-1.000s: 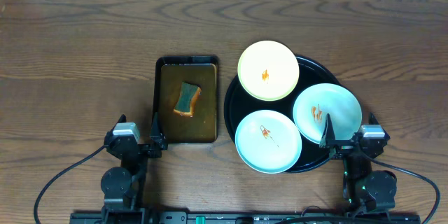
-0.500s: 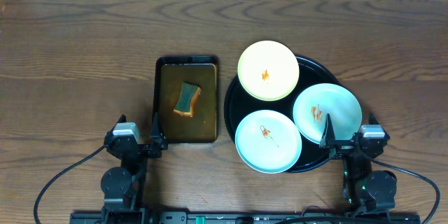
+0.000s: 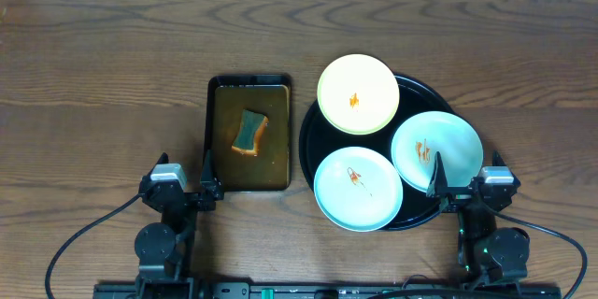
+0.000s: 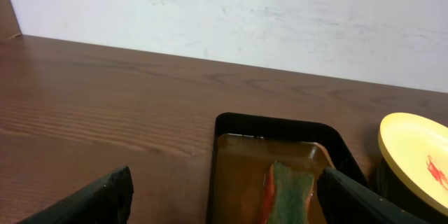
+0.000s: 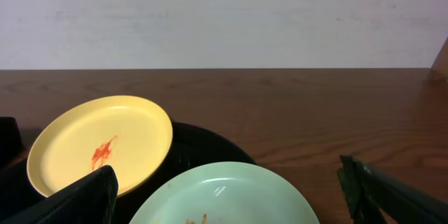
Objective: Clean dirty plates on tray and stack at the side
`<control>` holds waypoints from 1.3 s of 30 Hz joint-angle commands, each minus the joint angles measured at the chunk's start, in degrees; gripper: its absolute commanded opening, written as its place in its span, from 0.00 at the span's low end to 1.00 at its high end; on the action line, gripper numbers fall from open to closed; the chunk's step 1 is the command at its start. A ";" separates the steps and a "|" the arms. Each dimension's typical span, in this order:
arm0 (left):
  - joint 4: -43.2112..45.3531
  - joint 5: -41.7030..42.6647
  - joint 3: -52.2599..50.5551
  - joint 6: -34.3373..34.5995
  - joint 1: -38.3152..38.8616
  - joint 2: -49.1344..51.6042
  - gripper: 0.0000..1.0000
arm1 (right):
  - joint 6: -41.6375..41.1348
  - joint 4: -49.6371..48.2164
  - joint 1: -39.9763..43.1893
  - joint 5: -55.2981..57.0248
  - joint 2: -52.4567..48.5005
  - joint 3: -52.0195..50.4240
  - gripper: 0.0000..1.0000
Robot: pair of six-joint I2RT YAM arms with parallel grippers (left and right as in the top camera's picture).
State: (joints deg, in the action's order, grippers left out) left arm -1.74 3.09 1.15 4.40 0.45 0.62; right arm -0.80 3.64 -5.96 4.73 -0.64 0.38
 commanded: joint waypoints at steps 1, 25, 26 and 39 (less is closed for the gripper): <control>-2.05 0.57 -0.92 -0.74 -0.26 -0.39 0.85 | 0.68 0.20 0.39 0.17 0.15 -0.07 0.99; -2.32 0.57 0.50 3.30 -0.26 -0.22 0.85 | 0.66 0.11 0.39 -0.26 0.15 -0.07 0.99; -2.47 0.57 0.83 3.43 -0.26 0.02 0.85 | 0.63 0.11 0.39 -0.31 0.15 -0.07 0.99; -11.91 0.57 14.16 4.70 -0.26 15.10 0.85 | -2.36 9.44 0.39 -0.52 -1.77 5.64 0.99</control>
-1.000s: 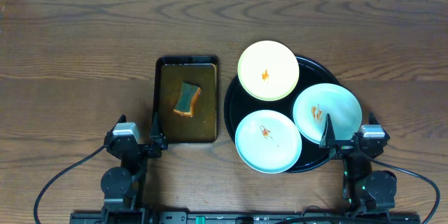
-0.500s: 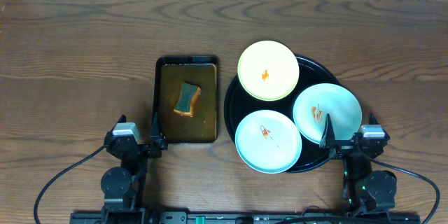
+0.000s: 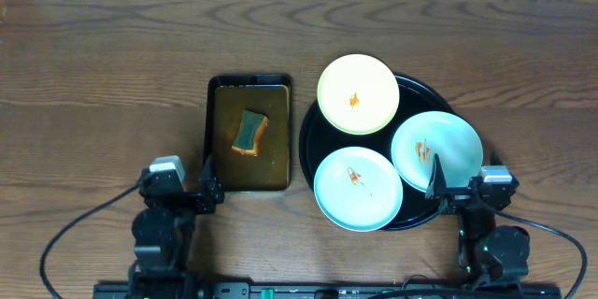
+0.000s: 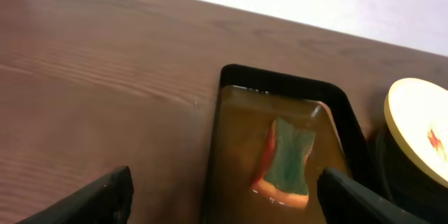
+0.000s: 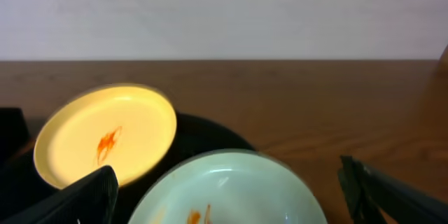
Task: Clean dirty plates on tray and stack at the side
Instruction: 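Move left gripper to the sponge and right gripper to the right green plate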
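Three dirty plates lie on a round black tray: a yellow plate at the back, one mint-green plate at the right and another mint-green plate at the front. All carry orange smears. A green and orange sponge lies in a rectangular black tray of brownish water. My left gripper is open near that tray's front left corner, with the sponge ahead of it. My right gripper is open at the front edge of the right mint-green plate, with the yellow plate beyond.
Bare wooden table surrounds both trays, widest at the left and along the back. A white wall rises behind the table's far edge. Cables run from both arm bases along the front edge.
The left wrist view now looks down more steeply on the water tray and sponge. The right wrist view has shifted a little and is blurred. Both grippers remain open and no plate has moved.
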`<control>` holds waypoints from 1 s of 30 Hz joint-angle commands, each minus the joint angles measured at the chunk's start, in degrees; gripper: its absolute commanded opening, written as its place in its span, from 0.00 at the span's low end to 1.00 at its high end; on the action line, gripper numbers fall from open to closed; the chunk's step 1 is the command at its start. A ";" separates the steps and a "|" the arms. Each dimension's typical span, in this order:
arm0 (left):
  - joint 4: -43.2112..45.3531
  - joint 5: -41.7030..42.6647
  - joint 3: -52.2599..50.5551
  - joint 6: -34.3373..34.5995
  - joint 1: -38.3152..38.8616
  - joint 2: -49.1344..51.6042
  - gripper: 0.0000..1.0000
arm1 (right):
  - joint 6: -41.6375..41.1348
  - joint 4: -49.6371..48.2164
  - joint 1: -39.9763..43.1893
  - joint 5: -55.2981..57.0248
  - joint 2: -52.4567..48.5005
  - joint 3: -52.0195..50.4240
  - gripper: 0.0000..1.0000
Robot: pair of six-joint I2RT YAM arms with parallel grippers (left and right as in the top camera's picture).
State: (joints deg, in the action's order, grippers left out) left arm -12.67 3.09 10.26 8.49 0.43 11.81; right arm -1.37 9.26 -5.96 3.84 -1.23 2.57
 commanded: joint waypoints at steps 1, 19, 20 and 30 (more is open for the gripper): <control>-2.10 0.59 6.82 0.61 -0.24 5.99 0.85 | -1.84 5.73 0.39 0.37 -2.01 4.87 0.99; -30.18 9.46 39.45 0.61 -0.20 40.83 0.85 | -7.04 32.52 0.39 -8.79 -35.58 35.54 0.99; -34.16 9.57 42.14 0.61 -0.20 43.65 0.85 | -8.57 35.98 0.39 -9.05 -38.56 38.86 0.99; -35.69 10.54 43.23 1.31 -0.20 48.92 0.85 | -9.33 39.30 0.39 -16.57 -42.16 42.42 0.99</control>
State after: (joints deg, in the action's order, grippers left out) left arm -49.08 12.14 52.10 9.02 0.43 60.12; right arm -9.69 48.64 -5.96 -7.94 -43.44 43.77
